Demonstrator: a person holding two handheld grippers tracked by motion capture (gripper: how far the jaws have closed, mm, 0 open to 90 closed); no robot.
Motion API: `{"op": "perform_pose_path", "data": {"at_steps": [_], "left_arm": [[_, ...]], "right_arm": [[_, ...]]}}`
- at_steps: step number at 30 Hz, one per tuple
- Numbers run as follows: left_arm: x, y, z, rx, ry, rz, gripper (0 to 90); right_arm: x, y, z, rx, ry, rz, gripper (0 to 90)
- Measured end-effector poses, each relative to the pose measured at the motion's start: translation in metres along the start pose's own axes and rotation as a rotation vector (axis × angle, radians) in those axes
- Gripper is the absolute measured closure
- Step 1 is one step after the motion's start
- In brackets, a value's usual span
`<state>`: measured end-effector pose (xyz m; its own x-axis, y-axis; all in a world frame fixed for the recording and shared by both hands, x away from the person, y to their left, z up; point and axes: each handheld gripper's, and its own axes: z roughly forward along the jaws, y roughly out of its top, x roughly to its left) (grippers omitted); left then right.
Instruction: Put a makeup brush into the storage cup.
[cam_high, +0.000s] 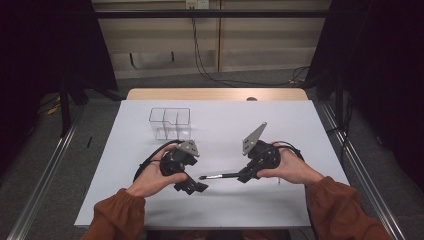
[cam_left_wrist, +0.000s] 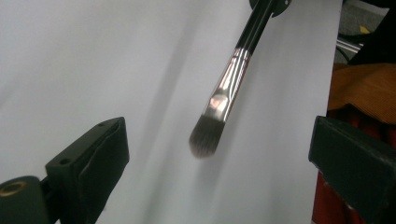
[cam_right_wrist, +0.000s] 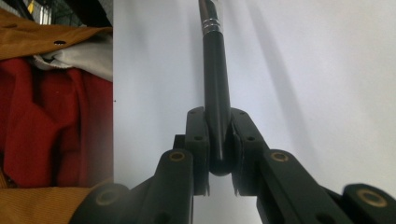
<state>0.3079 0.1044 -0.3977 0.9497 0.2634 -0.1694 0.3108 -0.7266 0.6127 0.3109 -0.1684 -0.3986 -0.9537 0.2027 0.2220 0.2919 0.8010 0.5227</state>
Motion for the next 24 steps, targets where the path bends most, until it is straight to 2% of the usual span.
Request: {"op": "perform_pose_path", "data": {"at_steps": [2, 3, 4, 7, 10, 13, 19, 21, 24], "left_arm": [[0.001, -0.004, -0.001, -0.022, 0.010, -0.040, 5.1], [0.002, -0.007, -0.002, -0.036, 0.027, -0.039, 4.9], [0.003, -0.009, -0.003, -0.040, 0.025, -0.035, 4.6], [0.005, -0.015, -0.006, -0.080, 0.050, -0.061, 4.5], [0.005, -0.020, -0.008, -0.120, 0.069, -0.067, 4.5], [0.006, -0.025, -0.009, -0.137, 0.105, -0.043, 4.5], [0.004, -0.034, -0.011, -0.166, 0.117, -0.062, 4.5], [0.003, -0.038, -0.013, -0.184, 0.153, -0.050, 4.5], [0.000, -0.044, -0.015, -0.212, 0.182, -0.062, 4.4]], "right_arm": [[0.000, -0.004, -0.003, -0.010, -0.006, 0.013, 80.3], [0.000, -0.006, -0.004, -0.014, -0.010, 0.018, 80.3], [0.000, -0.009, -0.006, -0.023, -0.015, 0.026, 80.3], [0.001, -0.016, -0.007, -0.028, -0.027, 0.039, 80.3], [0.002, -0.022, -0.009, -0.038, -0.037, 0.049, 80.3], [0.002, -0.026, -0.012, -0.049, -0.052, 0.062, 80.3], [0.005, -0.037, -0.013, -0.076, -0.079, 0.089, 80.3], [0.006, -0.038, -0.011, -0.076, -0.096, 0.087, 80.3], [0.008, -0.042, -0.009, -0.107, -0.102, 0.105, 80.3]]}}
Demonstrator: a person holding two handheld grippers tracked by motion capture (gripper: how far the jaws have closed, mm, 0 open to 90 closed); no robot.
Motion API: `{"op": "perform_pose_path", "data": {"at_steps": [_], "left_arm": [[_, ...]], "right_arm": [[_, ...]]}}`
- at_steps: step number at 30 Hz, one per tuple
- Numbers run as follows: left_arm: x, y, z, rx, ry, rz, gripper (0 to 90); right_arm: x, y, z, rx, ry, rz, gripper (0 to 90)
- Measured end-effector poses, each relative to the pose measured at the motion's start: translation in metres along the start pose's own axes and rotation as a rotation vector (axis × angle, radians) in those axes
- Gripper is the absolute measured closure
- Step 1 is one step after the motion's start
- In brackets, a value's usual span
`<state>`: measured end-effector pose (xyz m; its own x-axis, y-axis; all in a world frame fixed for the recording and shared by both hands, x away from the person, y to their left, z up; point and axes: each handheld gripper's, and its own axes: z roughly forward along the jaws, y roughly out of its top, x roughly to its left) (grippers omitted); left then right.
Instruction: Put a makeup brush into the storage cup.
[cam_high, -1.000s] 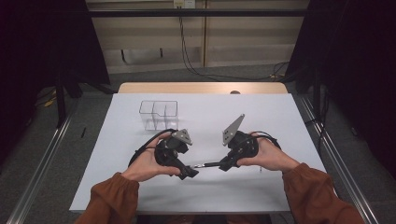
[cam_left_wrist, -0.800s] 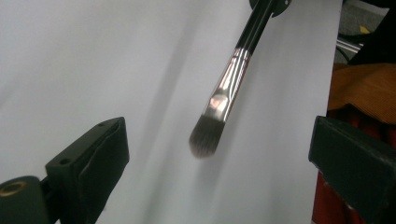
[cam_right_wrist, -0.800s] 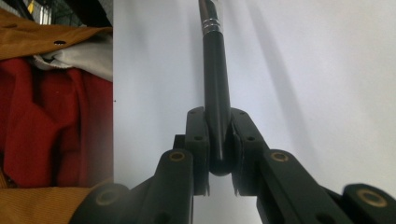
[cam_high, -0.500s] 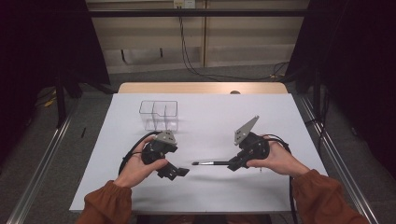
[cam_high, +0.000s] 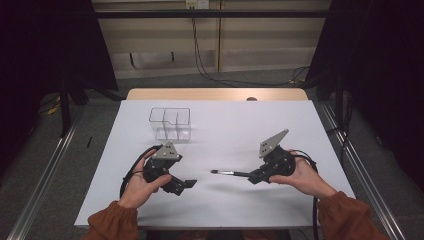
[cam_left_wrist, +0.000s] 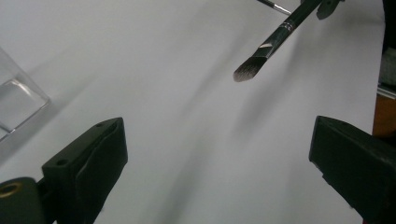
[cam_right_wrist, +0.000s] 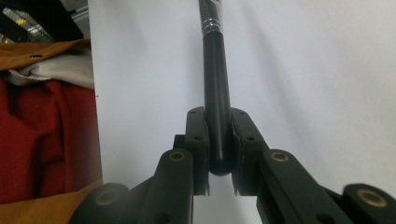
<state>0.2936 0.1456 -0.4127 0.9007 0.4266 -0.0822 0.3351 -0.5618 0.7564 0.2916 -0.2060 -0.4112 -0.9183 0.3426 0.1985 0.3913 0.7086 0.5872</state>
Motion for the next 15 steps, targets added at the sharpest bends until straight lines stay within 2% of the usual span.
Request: {"op": "perform_pose_path", "data": {"at_steps": [5, 7, 15], "left_arm": [[-0.002, -0.007, -0.005, -0.029, 0.011, -0.031, 4.4], [-0.003, -0.009, -0.006, -0.043, 0.019, -0.029, 4.5], [-0.005, -0.019, -0.008, -0.055, 0.007, -0.051, 4.4]], "right_arm": [[0.001, -0.010, 0.003, -0.050, -0.013, 0.031, 80.3], [0.002, -0.014, 0.003, -0.074, -0.016, 0.046, 80.3], [0.007, -0.020, 0.009, -0.163, -0.029, 0.054, 80.3]]}}
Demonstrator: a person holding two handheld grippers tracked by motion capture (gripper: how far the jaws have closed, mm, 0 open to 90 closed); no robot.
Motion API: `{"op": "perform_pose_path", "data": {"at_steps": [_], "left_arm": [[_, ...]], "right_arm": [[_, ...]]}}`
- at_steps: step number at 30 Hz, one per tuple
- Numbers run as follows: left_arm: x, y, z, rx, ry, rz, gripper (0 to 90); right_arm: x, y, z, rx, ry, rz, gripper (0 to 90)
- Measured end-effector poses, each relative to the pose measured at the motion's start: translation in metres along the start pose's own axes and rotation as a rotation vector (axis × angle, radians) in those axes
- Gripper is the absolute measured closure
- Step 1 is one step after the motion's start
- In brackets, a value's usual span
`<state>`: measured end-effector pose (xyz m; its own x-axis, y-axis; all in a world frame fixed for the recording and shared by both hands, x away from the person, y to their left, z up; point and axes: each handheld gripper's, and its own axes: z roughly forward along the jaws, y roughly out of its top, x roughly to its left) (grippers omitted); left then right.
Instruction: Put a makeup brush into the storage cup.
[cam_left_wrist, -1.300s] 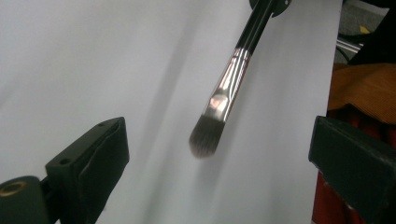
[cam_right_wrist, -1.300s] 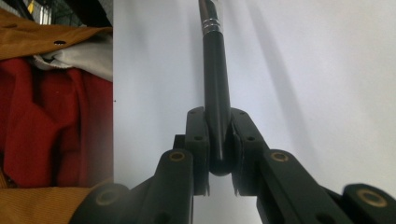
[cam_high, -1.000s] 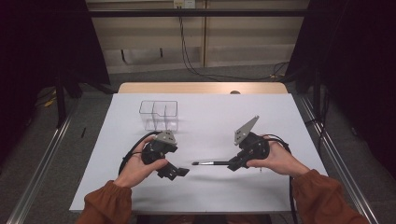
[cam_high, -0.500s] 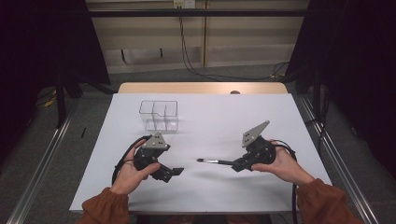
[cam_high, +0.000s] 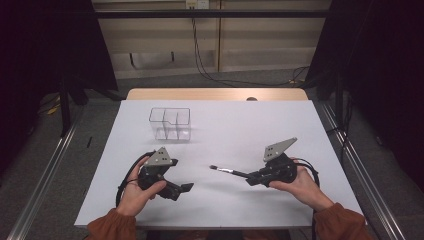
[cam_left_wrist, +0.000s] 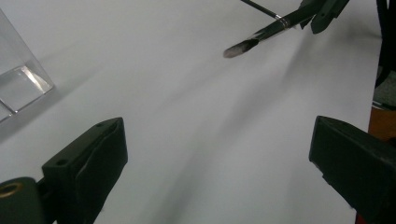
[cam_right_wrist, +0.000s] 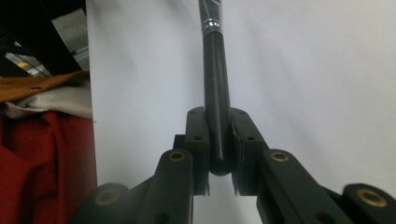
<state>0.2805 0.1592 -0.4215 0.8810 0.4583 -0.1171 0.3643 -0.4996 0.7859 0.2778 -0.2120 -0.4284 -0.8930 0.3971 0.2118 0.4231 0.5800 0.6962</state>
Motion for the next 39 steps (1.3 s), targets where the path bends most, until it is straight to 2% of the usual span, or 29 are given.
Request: {"op": "perform_pose_path", "data": {"at_steps": [11, 19, 27, 34, 39], "left_arm": [[0.002, -0.006, 0.000, -0.019, 0.023, -0.013, 4.4], [0.001, -0.006, 0.002, -0.022, 0.034, 0.000, 4.2], [-0.001, -0.006, 0.001, -0.048, 0.043, 0.000, 4.0], [-0.003, -0.005, 0.000, -0.068, 0.042, -0.002, 3.9], [-0.004, -0.003, 0.002, -0.092, 0.045, -0.005, 3.9]], "right_arm": [[0.001, -0.008, 0.007, -0.126, 0.019, 0.022, 80.3], [0.001, -0.012, 0.007, -0.212, 0.040, 0.031, 80.3], [0.005, -0.011, 0.009, -0.282, 0.042, -0.022, 80.3], [0.008, -0.010, 0.009, -0.343, 0.044, -0.044, 80.3], [0.010, -0.010, 0.006, -0.390, 0.027, -0.060, 80.3]]}}
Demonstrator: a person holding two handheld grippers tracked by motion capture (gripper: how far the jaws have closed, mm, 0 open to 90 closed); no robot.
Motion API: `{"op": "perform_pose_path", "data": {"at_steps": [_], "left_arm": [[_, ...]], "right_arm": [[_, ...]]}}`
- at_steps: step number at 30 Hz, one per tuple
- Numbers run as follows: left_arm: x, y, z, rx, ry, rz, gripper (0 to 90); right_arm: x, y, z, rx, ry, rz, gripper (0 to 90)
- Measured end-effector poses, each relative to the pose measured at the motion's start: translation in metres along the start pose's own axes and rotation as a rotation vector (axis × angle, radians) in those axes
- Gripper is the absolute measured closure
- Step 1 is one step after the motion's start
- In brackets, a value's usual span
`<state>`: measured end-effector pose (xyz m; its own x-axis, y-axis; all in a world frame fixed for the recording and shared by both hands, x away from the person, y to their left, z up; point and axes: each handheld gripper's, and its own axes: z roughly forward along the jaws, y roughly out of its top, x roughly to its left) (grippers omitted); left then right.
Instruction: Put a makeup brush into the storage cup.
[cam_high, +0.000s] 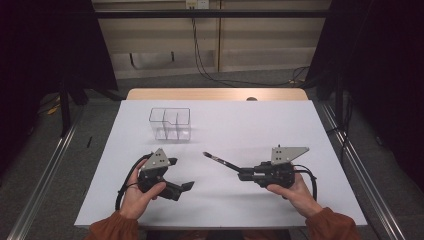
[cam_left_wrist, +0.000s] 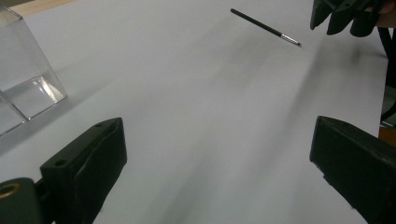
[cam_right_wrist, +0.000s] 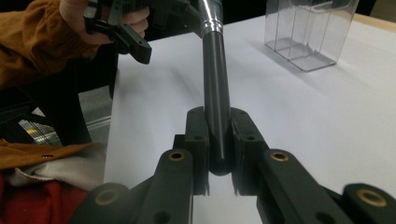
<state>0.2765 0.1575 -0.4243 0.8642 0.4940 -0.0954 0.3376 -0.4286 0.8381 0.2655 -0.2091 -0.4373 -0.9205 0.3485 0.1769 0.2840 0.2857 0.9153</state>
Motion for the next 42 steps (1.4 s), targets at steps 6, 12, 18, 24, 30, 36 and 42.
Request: {"op": "perform_pose_path", "data": {"at_steps": [6, 12, 18, 24, 30, 36, 42], "left_arm": [[-0.003, 0.005, 0.004, -0.052, -0.008, 0.000, 4.1], [-0.010, 0.015, 0.013, -0.094, -0.016, 0.013, 4.9], [-0.017, 0.027, 0.026, -0.156, -0.062, 0.015, 6.2], [-0.026, 0.037, 0.038, -0.179, -0.087, 0.026, 6.1], [-0.033, 0.046, 0.049, -0.197, -0.107, 0.032, 5.6], [-0.038, 0.050, 0.057, -0.224, -0.142, 0.031, 7.8], [-0.040, 0.054, 0.061, -0.253, -0.125, 0.028, 14.8]], "right_arm": [[0.000, 0.001, -0.002, -0.030, -0.008, -0.012, 80.2], [0.001, 0.004, -0.004, -0.053, -0.010, -0.020, 80.2], [0.001, 0.005, -0.005, -0.061, -0.016, -0.024, 80.3], [0.000, 0.006, -0.007, -0.069, -0.023, -0.028, 80.2], [0.000, 0.006, -0.007, -0.070, -0.025, -0.028, 80.2], [0.000, 0.006, -0.008, -0.075, -0.028, -0.033, 80.2], [0.000, 0.006, -0.009, -0.079, -0.030, -0.032, 80.2]]}}
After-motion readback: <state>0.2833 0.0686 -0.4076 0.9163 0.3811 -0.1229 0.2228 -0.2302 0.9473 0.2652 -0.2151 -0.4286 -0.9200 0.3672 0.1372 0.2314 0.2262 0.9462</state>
